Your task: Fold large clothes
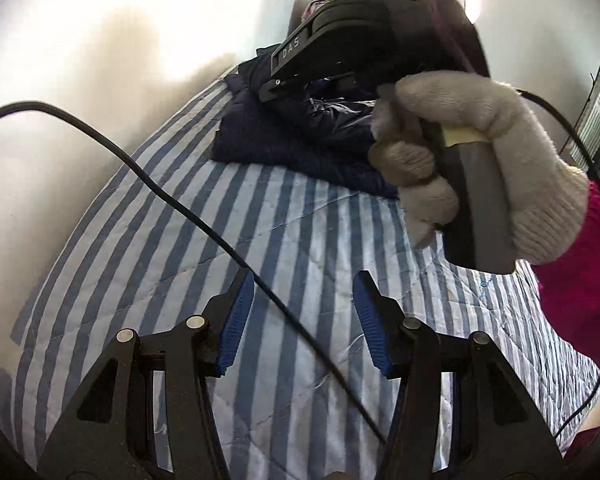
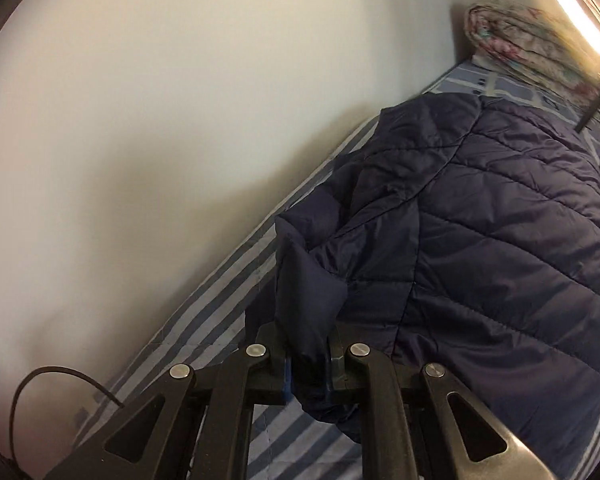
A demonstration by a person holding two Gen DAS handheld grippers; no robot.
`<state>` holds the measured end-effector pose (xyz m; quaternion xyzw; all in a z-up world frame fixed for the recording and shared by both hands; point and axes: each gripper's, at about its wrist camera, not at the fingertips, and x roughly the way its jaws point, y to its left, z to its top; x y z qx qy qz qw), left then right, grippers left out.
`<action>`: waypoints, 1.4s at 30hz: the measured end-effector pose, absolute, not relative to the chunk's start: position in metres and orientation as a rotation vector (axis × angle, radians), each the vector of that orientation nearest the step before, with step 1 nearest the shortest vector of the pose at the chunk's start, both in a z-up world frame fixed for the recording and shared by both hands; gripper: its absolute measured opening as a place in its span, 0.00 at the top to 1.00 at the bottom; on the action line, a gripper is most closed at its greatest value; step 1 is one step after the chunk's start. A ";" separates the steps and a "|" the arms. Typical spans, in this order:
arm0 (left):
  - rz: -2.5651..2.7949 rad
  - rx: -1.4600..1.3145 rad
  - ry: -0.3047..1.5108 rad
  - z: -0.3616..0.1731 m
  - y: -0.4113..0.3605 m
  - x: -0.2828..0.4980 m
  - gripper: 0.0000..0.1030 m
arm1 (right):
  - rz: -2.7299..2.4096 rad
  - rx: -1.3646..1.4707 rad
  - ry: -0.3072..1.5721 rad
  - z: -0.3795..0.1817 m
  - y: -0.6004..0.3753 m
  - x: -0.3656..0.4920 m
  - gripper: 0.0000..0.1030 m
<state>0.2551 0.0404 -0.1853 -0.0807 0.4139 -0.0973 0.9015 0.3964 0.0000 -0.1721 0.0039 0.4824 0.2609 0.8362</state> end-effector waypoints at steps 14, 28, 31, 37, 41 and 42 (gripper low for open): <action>-0.180 -0.155 0.852 -0.178 0.048 0.255 0.48 | 0.664 0.057 1.116 -0.200 -0.008 0.432 0.75; -0.164 -0.036 0.736 -0.121 0.043 0.295 0.48 | 0.543 0.141 0.957 -0.132 -0.154 0.388 0.44; -0.160 -0.013 0.698 -0.102 0.039 0.323 0.48 | 0.426 0.156 0.965 -0.143 -0.197 0.387 0.34; -0.125 0.018 0.752 -0.109 0.038 0.414 0.48 | 0.332 0.256 1.021 -0.168 -0.246 0.395 0.29; -0.027 -0.016 0.891 -0.150 0.068 0.467 0.48 | 0.352 0.343 1.044 -0.176 -0.263 0.384 0.27; -0.013 -0.026 0.912 -0.157 0.074 0.471 0.48 | 0.361 0.350 1.050 -0.178 -0.264 0.381 0.27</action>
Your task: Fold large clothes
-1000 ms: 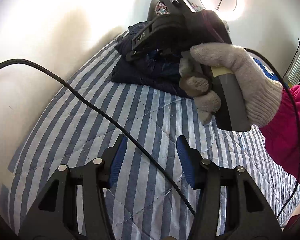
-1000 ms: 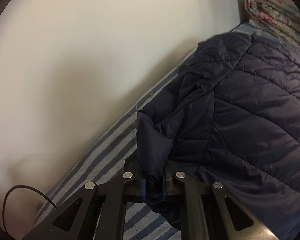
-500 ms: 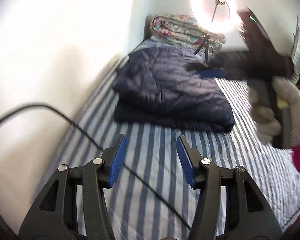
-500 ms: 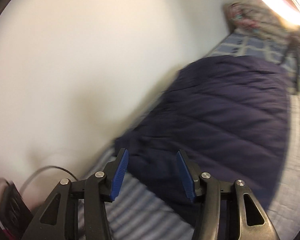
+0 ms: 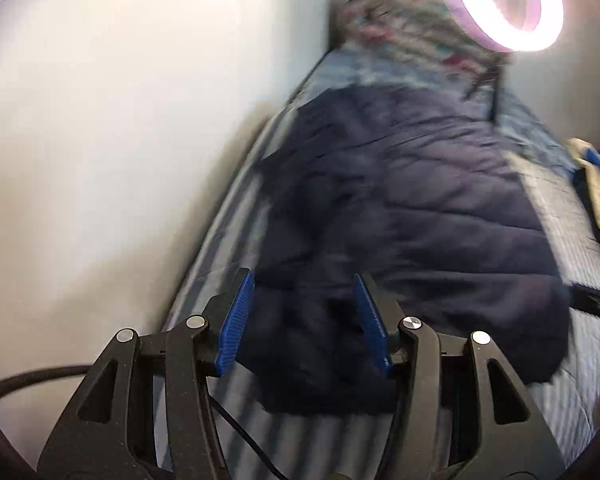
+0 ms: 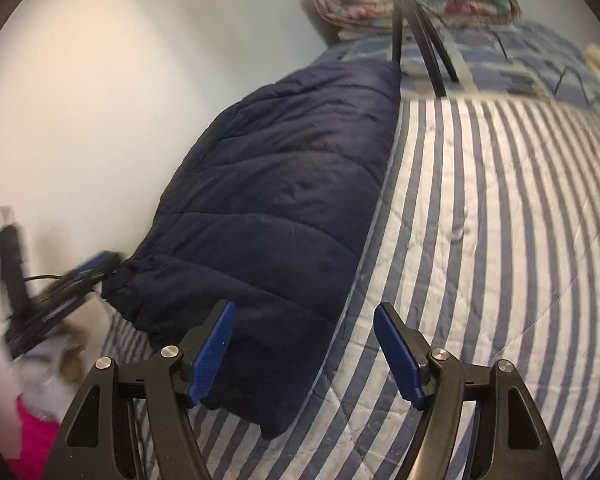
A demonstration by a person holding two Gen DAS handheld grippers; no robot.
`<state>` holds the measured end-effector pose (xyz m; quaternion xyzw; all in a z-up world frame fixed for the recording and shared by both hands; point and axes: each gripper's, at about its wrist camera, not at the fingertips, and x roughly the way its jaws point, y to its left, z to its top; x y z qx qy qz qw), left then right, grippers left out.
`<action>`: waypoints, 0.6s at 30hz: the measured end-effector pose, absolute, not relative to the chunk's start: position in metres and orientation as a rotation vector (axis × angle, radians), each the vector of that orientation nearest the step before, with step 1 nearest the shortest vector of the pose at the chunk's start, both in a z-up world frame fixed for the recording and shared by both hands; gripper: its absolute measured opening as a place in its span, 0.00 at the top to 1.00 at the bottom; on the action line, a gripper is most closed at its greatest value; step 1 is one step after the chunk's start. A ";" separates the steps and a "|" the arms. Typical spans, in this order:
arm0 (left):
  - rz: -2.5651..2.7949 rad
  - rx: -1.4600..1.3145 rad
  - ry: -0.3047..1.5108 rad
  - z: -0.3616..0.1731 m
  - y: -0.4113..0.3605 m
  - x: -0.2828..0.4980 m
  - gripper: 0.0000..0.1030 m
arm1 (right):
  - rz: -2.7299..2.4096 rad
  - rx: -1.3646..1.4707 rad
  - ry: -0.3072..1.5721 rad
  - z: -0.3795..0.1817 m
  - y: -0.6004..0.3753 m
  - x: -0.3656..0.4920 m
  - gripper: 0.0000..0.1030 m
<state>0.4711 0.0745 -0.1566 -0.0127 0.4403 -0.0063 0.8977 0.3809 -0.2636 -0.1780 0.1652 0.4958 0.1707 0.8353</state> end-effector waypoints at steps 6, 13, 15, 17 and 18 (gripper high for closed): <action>-0.030 0.046 0.947 -0.187 0.075 0.475 0.47 | 0.432 0.391 1.095 -0.200 -0.253 0.376 0.21; -0.071 -0.007 0.976 -0.195 0.082 0.477 0.47 | 0.533 0.504 1.128 -0.223 -0.236 0.387 0.26; -0.073 -0.007 0.983 -0.195 0.083 0.477 0.47 | 0.543 0.497 1.147 -0.222 -0.230 0.389 0.37; -0.078 -0.039 0.997 -0.194 0.084 0.477 0.47 | 0.535 0.471 1.151 -0.219 -0.228 0.390 0.56; -0.079 -0.053 1.002 -0.194 0.085 0.476 0.47 | 0.526 0.471 1.153 -0.217 -0.229 0.390 0.60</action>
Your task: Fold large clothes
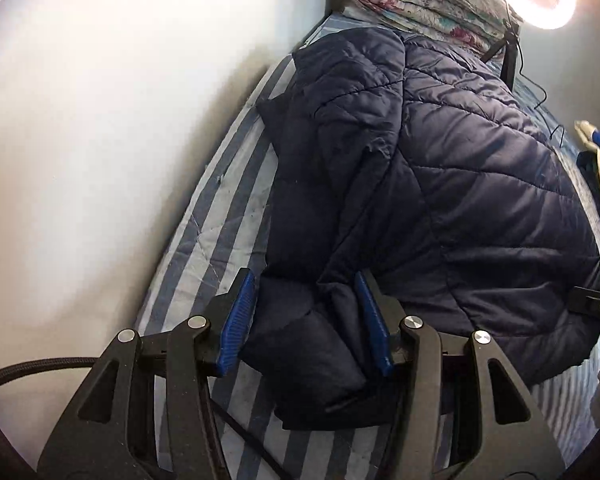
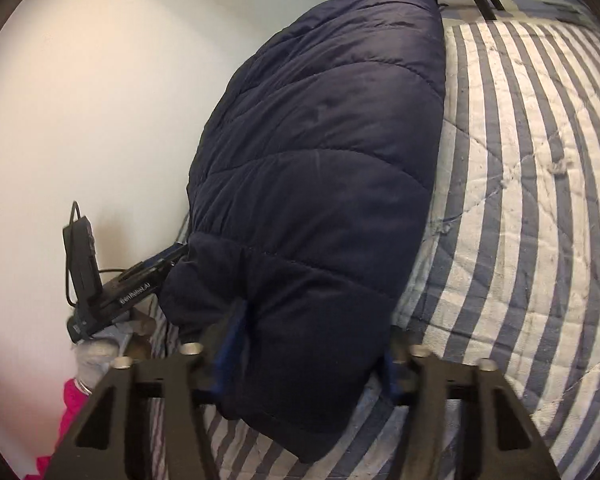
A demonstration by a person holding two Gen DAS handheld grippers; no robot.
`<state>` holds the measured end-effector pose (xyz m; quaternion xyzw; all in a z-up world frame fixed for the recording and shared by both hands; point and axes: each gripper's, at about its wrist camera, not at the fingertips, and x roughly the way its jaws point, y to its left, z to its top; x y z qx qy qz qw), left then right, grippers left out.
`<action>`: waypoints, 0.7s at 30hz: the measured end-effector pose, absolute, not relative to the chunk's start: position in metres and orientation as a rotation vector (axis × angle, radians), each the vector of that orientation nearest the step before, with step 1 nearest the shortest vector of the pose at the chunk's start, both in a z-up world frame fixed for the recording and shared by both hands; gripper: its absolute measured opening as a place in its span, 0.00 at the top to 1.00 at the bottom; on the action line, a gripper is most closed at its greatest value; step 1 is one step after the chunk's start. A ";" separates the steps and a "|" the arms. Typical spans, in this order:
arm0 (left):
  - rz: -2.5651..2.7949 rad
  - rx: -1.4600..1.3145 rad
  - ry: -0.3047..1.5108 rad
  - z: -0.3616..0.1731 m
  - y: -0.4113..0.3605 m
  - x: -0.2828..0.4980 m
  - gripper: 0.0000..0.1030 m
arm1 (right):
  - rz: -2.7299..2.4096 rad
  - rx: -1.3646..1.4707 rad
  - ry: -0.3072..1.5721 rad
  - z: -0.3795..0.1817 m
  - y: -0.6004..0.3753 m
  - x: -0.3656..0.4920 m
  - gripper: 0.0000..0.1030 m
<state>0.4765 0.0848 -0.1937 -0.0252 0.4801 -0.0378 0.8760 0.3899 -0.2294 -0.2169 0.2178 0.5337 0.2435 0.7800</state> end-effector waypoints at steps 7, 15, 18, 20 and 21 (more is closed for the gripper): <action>-0.086 0.010 1.015 -0.184 0.065 0.457 0.56 | 0.474 0.369 1.179 -0.191 -0.232 0.381 0.81; -0.169 0.001 1.058 -0.179 0.034 0.399 0.58 | 0.427 0.265 1.214 -0.161 -0.263 0.319 0.84; -0.205 0.024 1.067 -0.180 0.016 0.368 0.58 | 0.399 0.261 1.230 -0.159 -0.284 0.290 0.85; -0.226 0.037 1.072 -0.180 0.006 0.351 0.58 | 0.386 0.257 1.238 -0.157 -0.292 0.272 0.86; -0.237 0.044 1.073 -0.179 0.001 0.343 0.58 | 0.381 0.259 1.246 -0.157 -0.296 0.261 0.86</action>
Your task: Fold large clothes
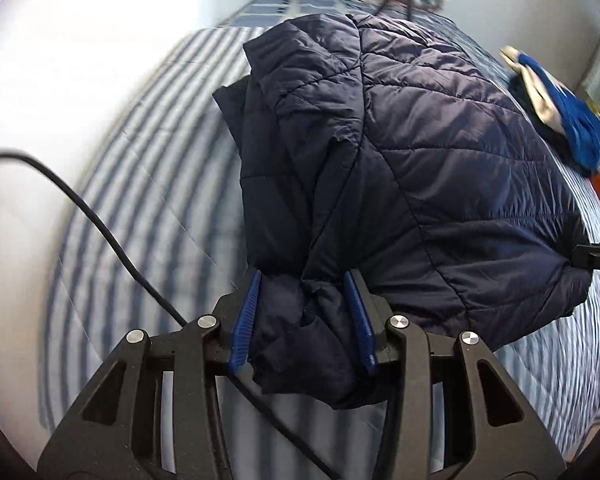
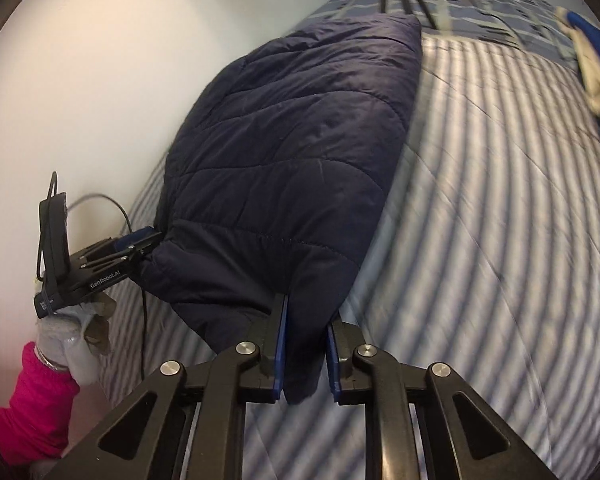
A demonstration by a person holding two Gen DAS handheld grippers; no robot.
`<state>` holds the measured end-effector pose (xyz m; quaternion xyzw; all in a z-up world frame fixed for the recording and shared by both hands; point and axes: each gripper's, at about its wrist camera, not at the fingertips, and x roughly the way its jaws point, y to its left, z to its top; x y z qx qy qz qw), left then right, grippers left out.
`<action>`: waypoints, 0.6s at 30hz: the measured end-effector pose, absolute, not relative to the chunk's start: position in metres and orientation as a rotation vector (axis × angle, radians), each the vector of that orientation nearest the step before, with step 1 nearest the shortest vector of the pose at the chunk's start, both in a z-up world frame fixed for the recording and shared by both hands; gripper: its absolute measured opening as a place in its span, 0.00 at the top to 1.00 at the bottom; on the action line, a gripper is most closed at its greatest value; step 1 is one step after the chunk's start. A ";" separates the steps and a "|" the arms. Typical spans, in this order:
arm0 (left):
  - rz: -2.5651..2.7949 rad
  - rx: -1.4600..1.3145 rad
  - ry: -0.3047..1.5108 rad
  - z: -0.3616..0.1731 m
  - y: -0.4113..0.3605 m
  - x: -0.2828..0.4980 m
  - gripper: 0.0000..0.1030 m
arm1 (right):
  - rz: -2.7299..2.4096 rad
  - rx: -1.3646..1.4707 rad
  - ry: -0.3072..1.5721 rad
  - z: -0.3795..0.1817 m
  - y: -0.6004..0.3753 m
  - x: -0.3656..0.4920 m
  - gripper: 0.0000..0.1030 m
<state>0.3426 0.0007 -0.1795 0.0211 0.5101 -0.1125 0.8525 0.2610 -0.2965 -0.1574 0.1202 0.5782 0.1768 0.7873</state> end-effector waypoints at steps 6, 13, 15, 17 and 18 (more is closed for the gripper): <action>-0.260 0.085 1.072 -0.170 -0.013 0.316 0.58 | 0.370 0.256 1.246 -0.154 -0.306 0.220 0.83; -0.273 0.017 0.944 -0.111 0.011 0.322 0.58 | 0.345 0.135 1.040 -0.097 -0.312 0.214 0.64; -0.266 0.025 0.899 -0.097 0.006 0.340 0.58 | 0.316 0.132 0.999 -0.090 -0.314 0.225 0.62; -0.277 0.011 0.900 -0.094 0.005 0.364 0.58 | 0.276 0.136 0.961 -0.092 -0.316 0.237 0.62; -0.277 0.013 0.904 -0.095 -0.001 0.377 0.58 | 0.255 0.139 0.943 -0.096 -0.317 0.245 0.62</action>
